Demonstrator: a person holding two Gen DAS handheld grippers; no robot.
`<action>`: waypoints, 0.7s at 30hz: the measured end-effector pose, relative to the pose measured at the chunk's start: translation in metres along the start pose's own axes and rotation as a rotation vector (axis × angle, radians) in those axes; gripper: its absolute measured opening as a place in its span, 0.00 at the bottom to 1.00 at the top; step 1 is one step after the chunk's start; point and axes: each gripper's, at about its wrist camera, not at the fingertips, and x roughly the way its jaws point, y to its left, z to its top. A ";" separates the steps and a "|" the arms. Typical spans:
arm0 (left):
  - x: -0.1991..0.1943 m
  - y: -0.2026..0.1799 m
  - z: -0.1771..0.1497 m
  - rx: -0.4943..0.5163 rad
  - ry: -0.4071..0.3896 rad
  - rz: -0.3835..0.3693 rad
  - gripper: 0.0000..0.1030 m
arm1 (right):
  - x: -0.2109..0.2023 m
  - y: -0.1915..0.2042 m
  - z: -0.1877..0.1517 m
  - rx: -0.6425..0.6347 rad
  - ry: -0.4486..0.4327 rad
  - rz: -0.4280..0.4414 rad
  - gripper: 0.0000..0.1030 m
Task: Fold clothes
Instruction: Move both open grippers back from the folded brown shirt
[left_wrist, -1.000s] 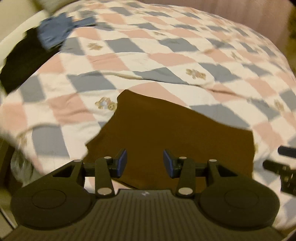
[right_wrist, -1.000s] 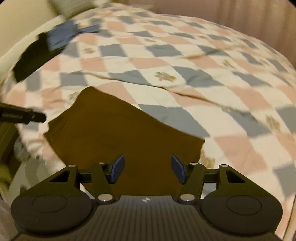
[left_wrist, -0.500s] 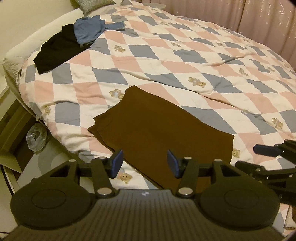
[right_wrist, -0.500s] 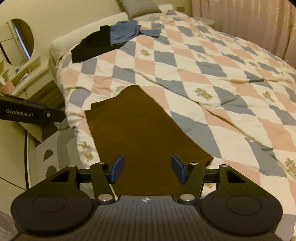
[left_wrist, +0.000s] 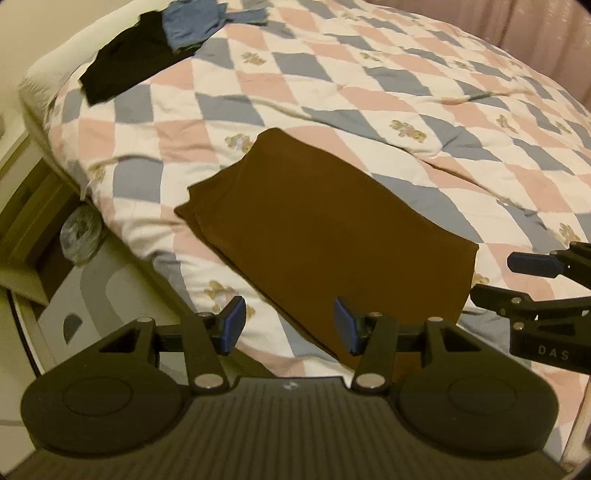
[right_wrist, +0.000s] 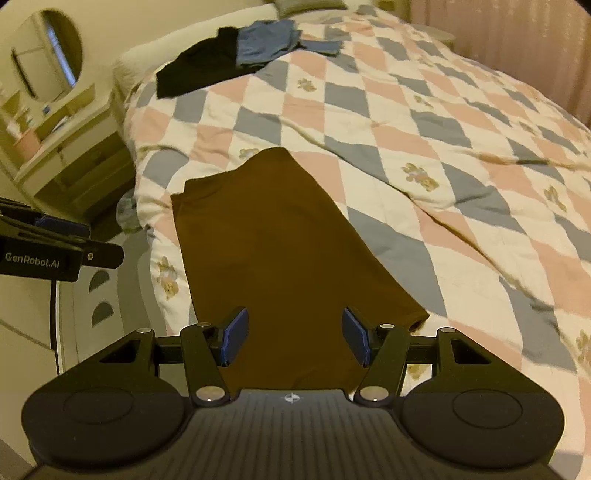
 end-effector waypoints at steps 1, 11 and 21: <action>0.000 -0.003 -0.003 -0.020 0.003 0.006 0.47 | 0.002 -0.003 0.000 -0.018 0.010 0.005 0.57; -0.004 -0.042 -0.045 -0.120 0.035 0.049 0.47 | 0.003 -0.029 -0.004 -0.172 0.029 0.083 0.57; 0.028 -0.093 -0.108 0.182 -0.080 0.134 0.54 | 0.012 -0.058 -0.030 -0.336 0.048 0.063 0.66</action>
